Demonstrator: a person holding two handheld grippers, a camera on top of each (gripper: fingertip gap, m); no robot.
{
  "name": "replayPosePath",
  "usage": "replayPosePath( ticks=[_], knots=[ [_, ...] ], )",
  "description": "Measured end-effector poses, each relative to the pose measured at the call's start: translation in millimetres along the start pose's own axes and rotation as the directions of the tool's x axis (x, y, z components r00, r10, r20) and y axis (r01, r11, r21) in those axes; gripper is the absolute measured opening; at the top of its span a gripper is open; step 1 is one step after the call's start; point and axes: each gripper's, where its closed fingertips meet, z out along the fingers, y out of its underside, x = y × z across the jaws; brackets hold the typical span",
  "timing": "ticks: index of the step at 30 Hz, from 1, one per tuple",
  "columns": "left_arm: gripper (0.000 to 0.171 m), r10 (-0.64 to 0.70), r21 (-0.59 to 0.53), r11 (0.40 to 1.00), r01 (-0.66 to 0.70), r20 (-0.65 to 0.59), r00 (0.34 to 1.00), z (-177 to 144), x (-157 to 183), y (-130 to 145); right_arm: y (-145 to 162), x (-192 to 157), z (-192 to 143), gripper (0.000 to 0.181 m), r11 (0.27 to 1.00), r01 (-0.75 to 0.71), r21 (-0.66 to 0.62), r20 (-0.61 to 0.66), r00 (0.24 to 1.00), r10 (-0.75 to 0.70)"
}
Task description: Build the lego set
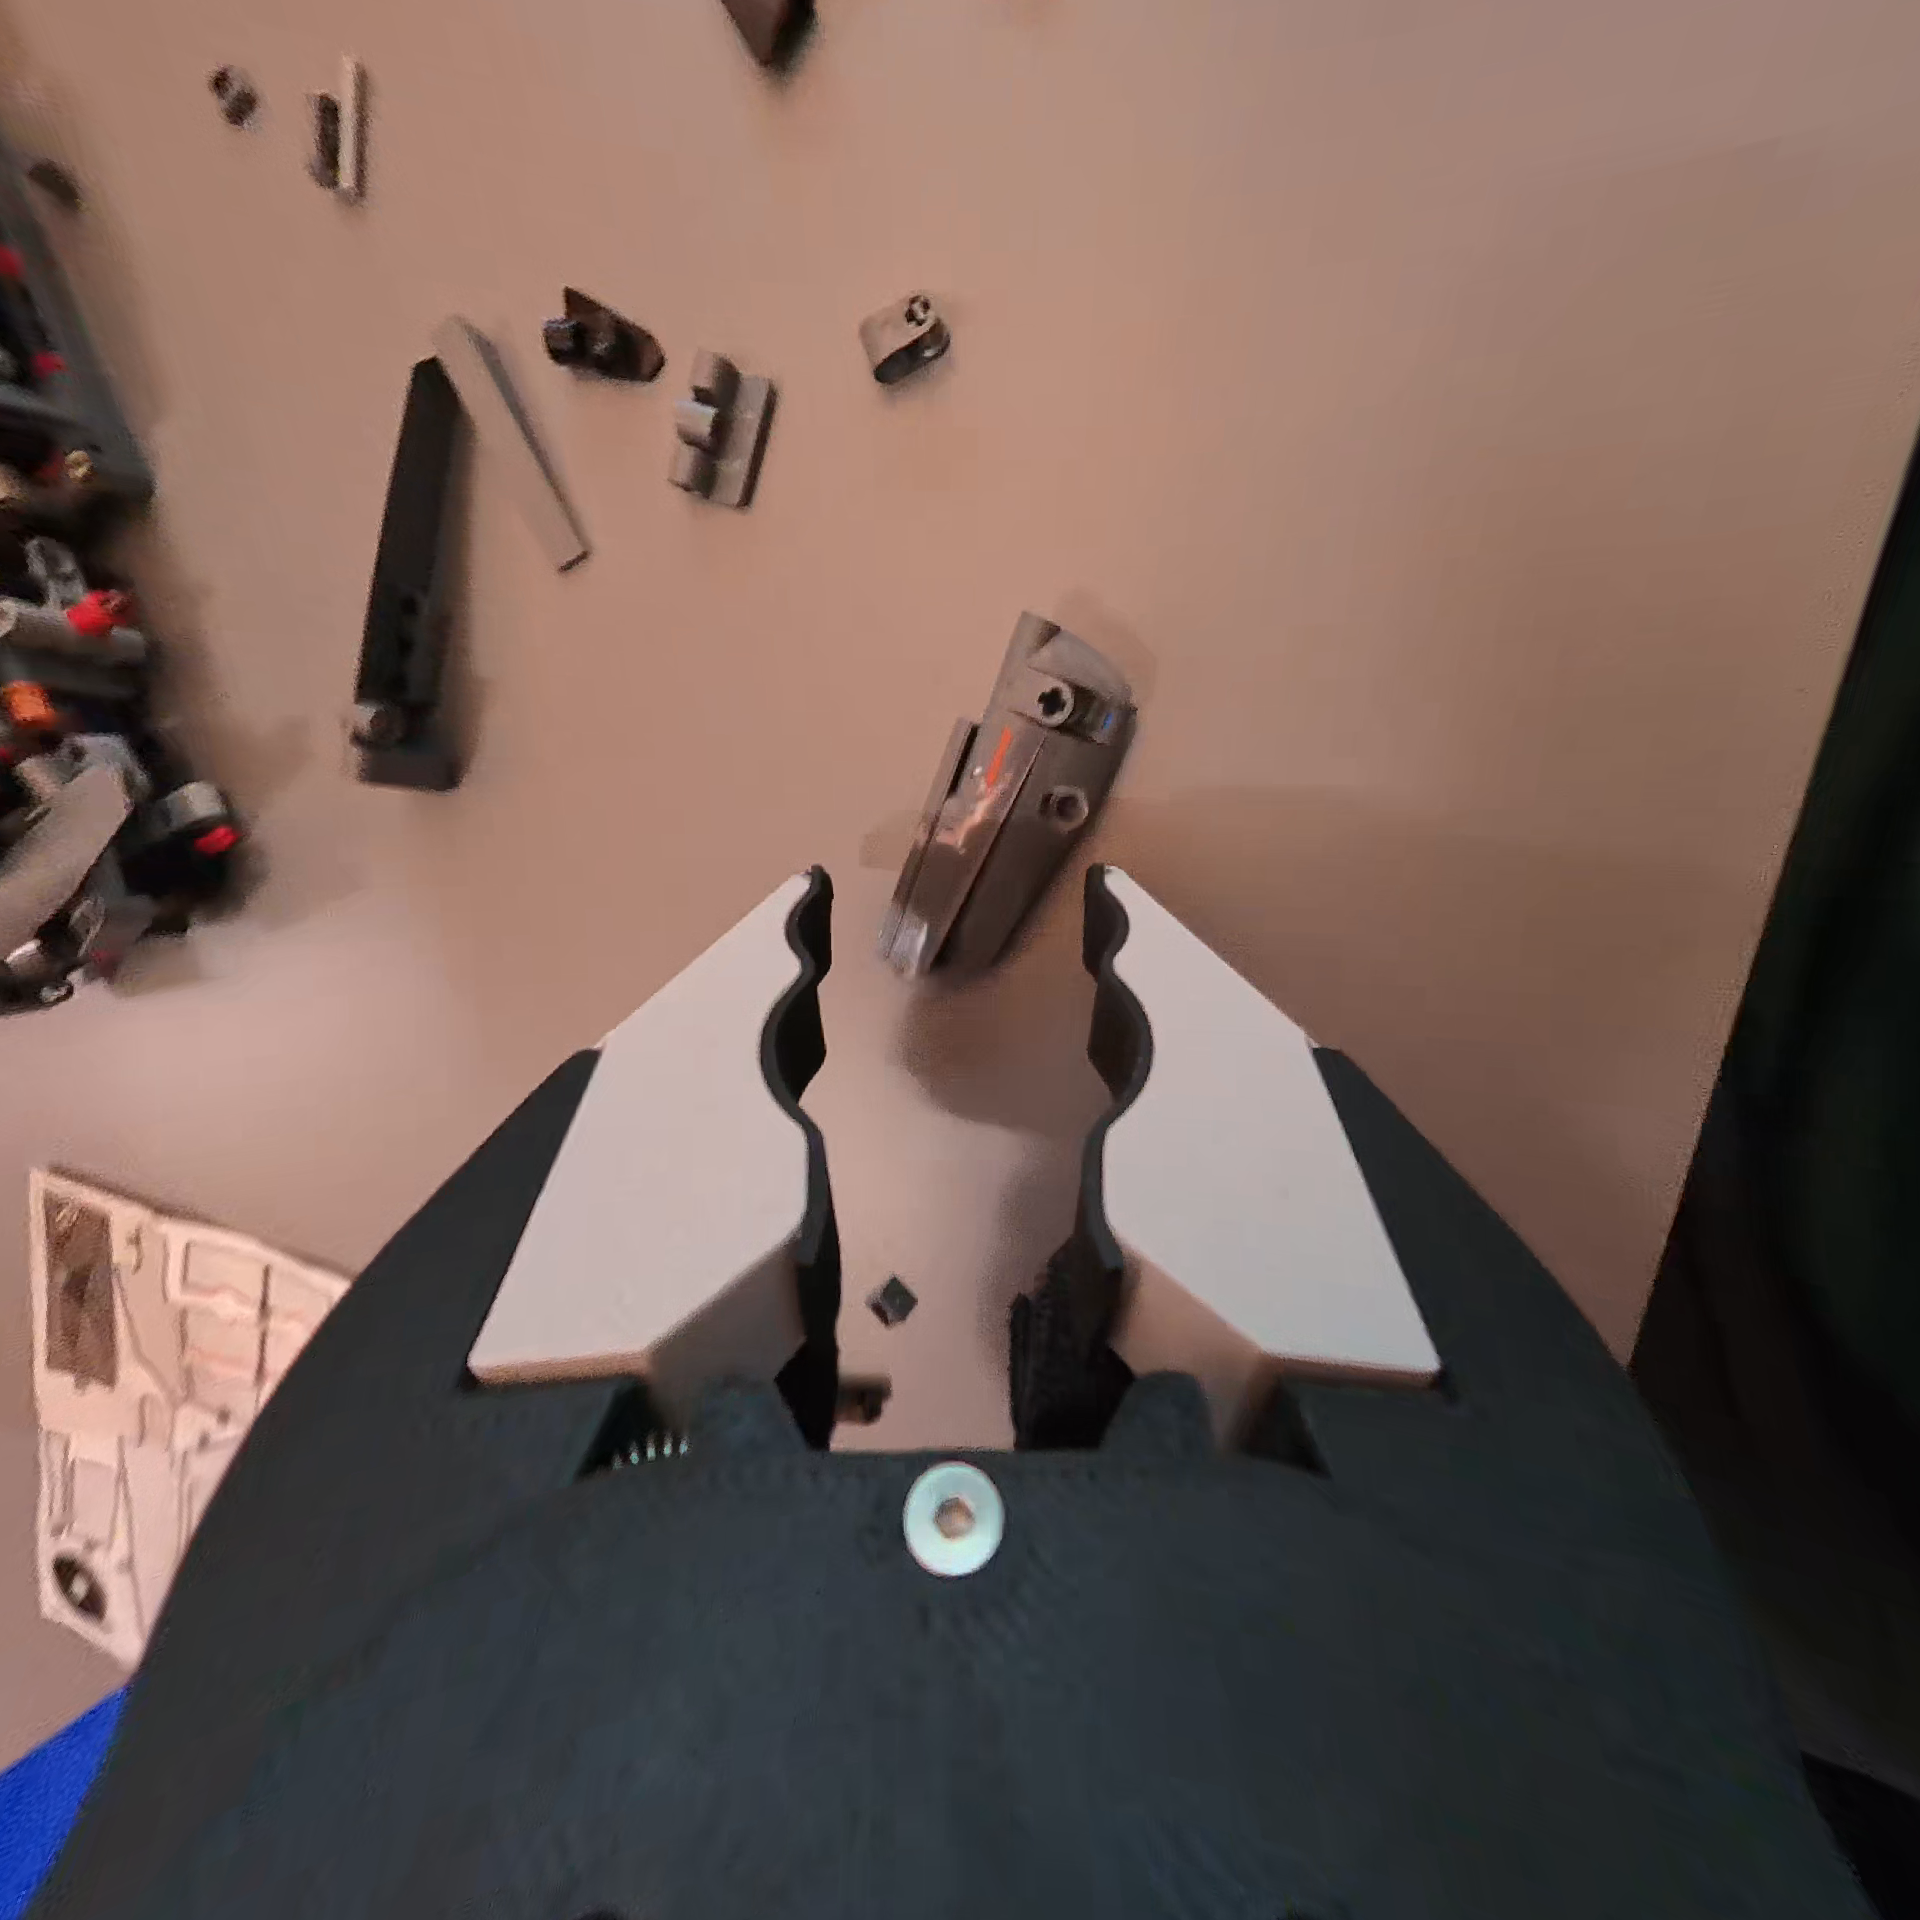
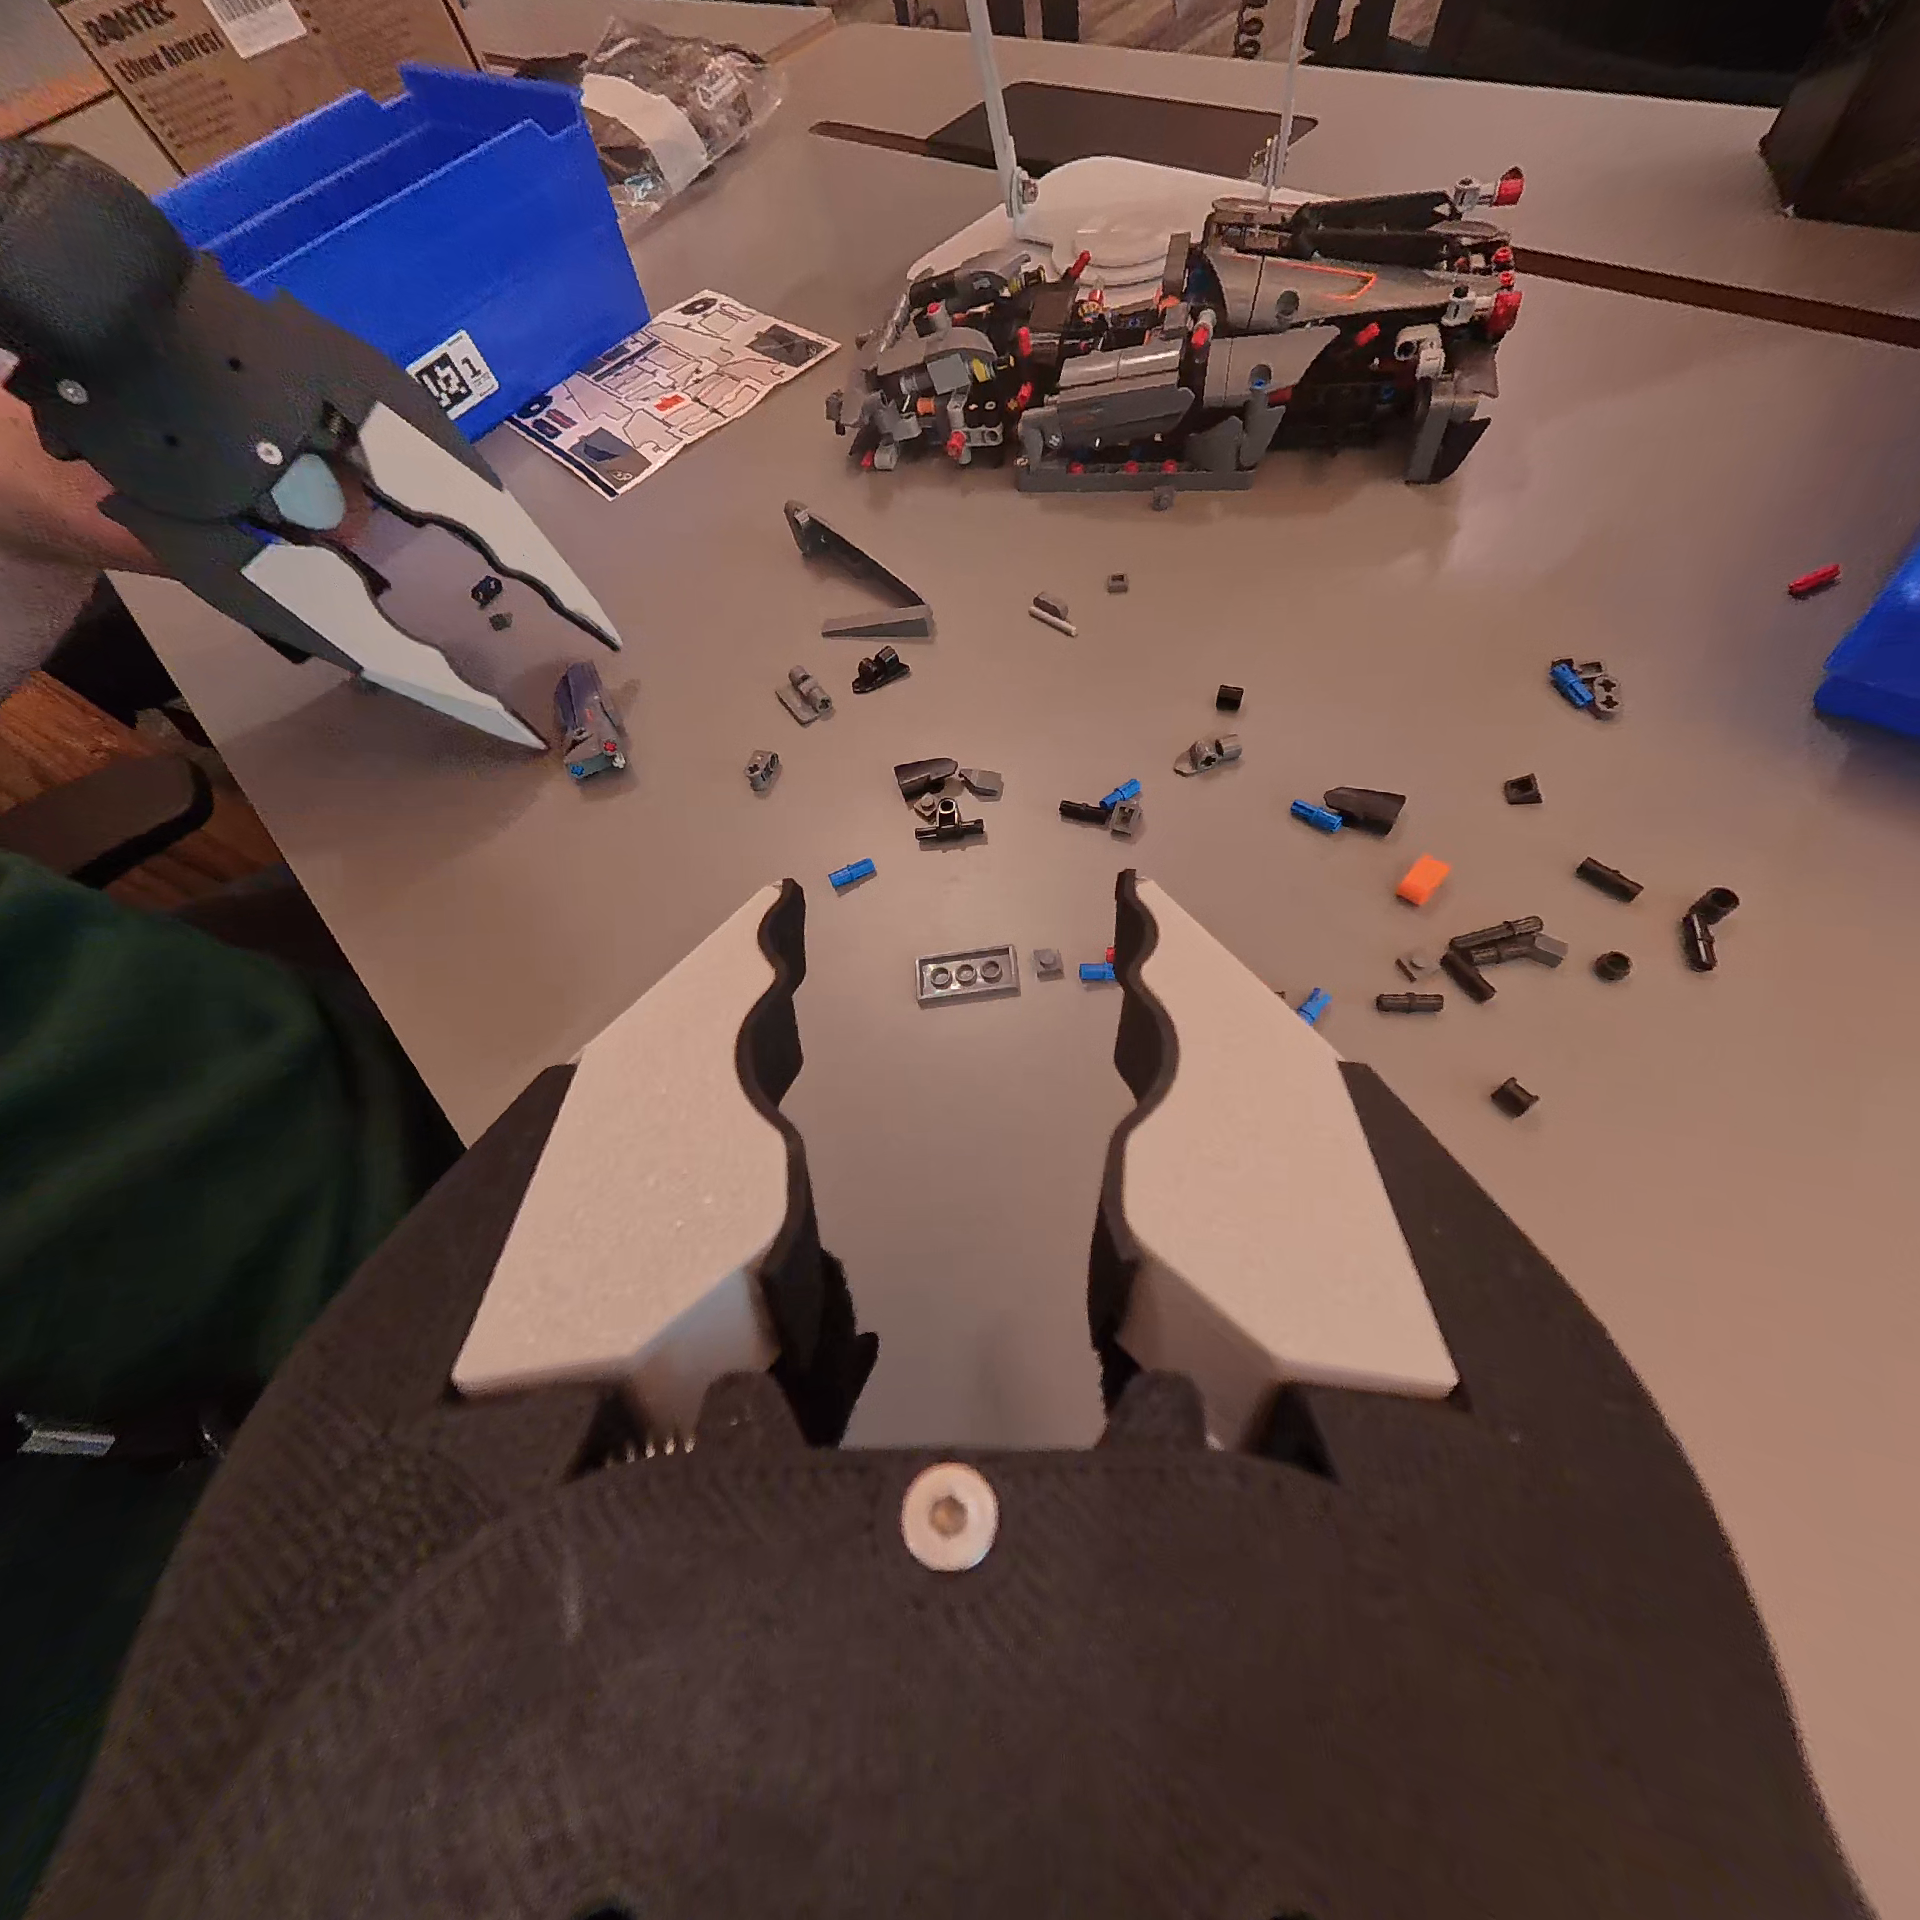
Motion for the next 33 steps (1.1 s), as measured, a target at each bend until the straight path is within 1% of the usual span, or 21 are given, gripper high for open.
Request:
replayPosePath(
  ticks=[2,4,8,10,12,16,17,18,20,22,26,31,33],
  knots=[
    [0.042,0.005,0.028,1.000,-0.004,-0.040,0.999,5,5,-8,0,-1,0,0.058,1.000,0.003,0.000,0.000,1.000,-0.003],
    [0.031,0.004,0.030,1.000,-0.003,-0.063,0.998,7,7,-9,0,-1,0,0.058,1.000,0.004,0.000,0.003,1.000,-0.004],
    [0.028,-0.028,0.070,0.997,0.034,-0.079,0.996,6,4,-12,0,-3,0,0.058,1.000,0.004,-0.001,0.008,1.000,-0.004],
    [0.027,-0.071,0.163,0.983,0.088,-0.109,0.992,1,2,-23,0,-3,0,0.058,1.000,0.004,0.000,0.009,1.000,-0.004],
    [0.027,-0.133,0.275,0.947,0.168,-0.142,0.981,-8,-5,-37,0,-3,0,0.058,1.000,0.002,0.000,0.011,1.000,-0.002],
    [0.026,-0.206,0.402,0.869,0.287,-0.234,0.950,-21,-18,-52,0,-4,-1,0.058,1.000,0.002,0.002,0.014,1.000,-0.002],
    [0.026,-0.214,0.442,0.838,0.321,-0.276,0.937,-27,-18,-57,0,-4,-1,0.058,1.000,0.003,0.003,0.013,1.000,-0.003],
    [0.026,-0.216,0.491,0.794,0.359,-0.324,0.921,-36,-20,-65,-1,-4,-2,0.058,1.000,0.003,0.003,0.014,1.000,-0.003],
    [0.026,-0.205,0.591,0.674,0.442,-0.425,0.881,-57,-25,-80,0,-4,-2,0.058,1.000,0.001,0.004,0.016,1.000,-0.001],
    [0.026,-0.176,0.656,0.555,0.512,-0.509,0.842,-78,-31,-90,-1,-5,-2,0.058,1.000,-0.001,0.006,0.020,1.000,0.001],
    [0.026,-0.121,0.689,0.414,0.595,-0.606,0.786,-99,-40,-101,-1,-6,-3,0.058,1.000,0.005,0.008,0.022,1.000,-0.005],
    [0.025,-0.043,0.678,0.249,0.692,-0.706,0.707,-120,-50,-108,-2,-7,-4,0.058,1.000,0.007,0.012,0.023,1.000,-0.007],
    [0.025,-0.029,0.669,0.201,0.715,-0.726,0.687,-125,-56,-108,-3,-7,-5,0.058,1.000,0.009,0.013,0.023,1.000,-0.009]
  ],
)
